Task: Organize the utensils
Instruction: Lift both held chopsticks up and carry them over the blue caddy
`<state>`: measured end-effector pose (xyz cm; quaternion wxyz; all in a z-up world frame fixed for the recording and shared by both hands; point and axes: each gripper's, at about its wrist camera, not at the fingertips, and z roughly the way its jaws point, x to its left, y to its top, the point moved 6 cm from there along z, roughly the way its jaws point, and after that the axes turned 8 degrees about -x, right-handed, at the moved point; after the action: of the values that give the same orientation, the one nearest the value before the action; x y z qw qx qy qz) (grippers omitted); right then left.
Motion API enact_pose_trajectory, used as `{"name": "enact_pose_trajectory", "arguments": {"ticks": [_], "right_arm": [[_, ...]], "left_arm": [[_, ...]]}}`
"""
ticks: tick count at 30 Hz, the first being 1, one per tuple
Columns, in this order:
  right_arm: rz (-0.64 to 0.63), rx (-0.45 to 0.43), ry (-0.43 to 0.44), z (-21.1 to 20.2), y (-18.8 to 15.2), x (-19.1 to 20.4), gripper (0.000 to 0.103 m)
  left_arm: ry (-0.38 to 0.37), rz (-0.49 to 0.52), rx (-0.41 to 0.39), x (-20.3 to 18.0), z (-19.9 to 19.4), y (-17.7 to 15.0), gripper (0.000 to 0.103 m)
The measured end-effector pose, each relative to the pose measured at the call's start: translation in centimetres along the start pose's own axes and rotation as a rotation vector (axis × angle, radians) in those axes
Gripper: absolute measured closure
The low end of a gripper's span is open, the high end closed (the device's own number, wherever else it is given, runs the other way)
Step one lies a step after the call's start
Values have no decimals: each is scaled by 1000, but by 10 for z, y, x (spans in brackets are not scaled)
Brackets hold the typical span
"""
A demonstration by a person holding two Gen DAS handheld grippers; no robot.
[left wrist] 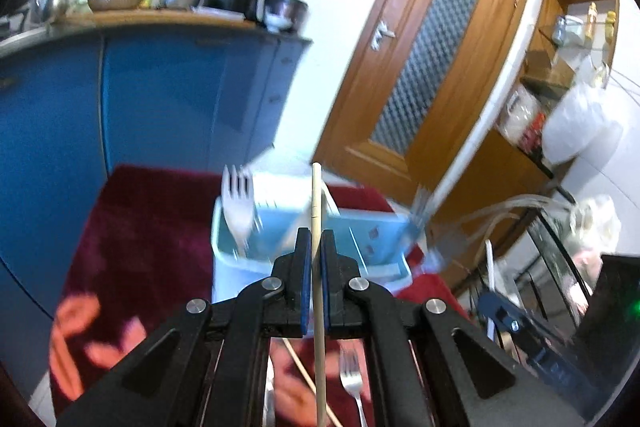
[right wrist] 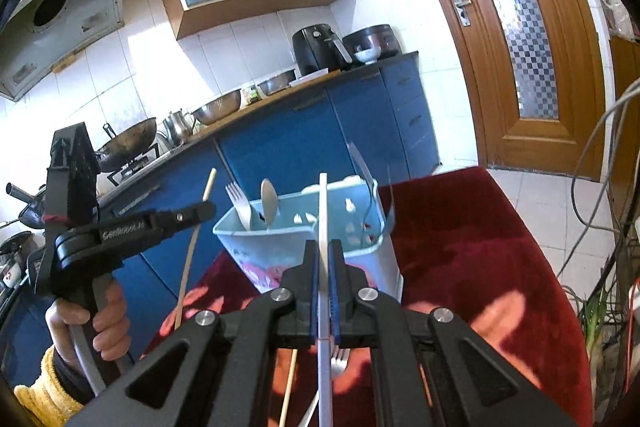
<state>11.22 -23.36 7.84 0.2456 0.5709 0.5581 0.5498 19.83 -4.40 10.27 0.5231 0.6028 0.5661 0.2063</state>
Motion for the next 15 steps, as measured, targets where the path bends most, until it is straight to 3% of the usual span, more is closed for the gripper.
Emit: {"name": "enact_pose_trajectory", "arguments": {"ticks": [15], "right_arm": [[-34, -113, -32, 43, 41, 6, 97]], "left_arm": [[122, 33, -285, 29, 32, 89, 101]]}}
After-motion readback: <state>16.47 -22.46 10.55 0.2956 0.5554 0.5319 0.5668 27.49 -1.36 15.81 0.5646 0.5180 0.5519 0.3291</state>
